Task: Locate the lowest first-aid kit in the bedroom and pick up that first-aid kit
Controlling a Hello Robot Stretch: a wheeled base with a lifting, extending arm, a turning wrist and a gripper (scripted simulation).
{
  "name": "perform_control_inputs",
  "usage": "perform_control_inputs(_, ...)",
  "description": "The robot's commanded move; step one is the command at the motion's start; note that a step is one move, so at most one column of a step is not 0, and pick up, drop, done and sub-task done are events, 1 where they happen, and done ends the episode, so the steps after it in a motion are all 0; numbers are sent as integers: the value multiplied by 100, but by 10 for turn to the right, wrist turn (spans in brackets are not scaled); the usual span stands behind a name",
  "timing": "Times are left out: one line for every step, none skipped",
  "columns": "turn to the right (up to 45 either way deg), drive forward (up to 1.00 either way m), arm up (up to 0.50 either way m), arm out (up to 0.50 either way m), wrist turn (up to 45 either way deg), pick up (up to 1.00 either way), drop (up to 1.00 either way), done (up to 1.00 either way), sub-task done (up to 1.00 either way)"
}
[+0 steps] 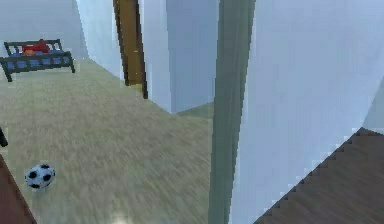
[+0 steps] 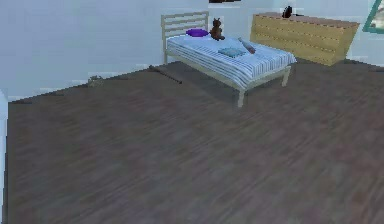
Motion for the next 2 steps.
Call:
perform_control_inputs(-120, 0, 0, 0, 0, 0, 0, 0, 0)
perform_control_inputs(0, 90, 0, 0, 0, 0, 0, 0, 0)
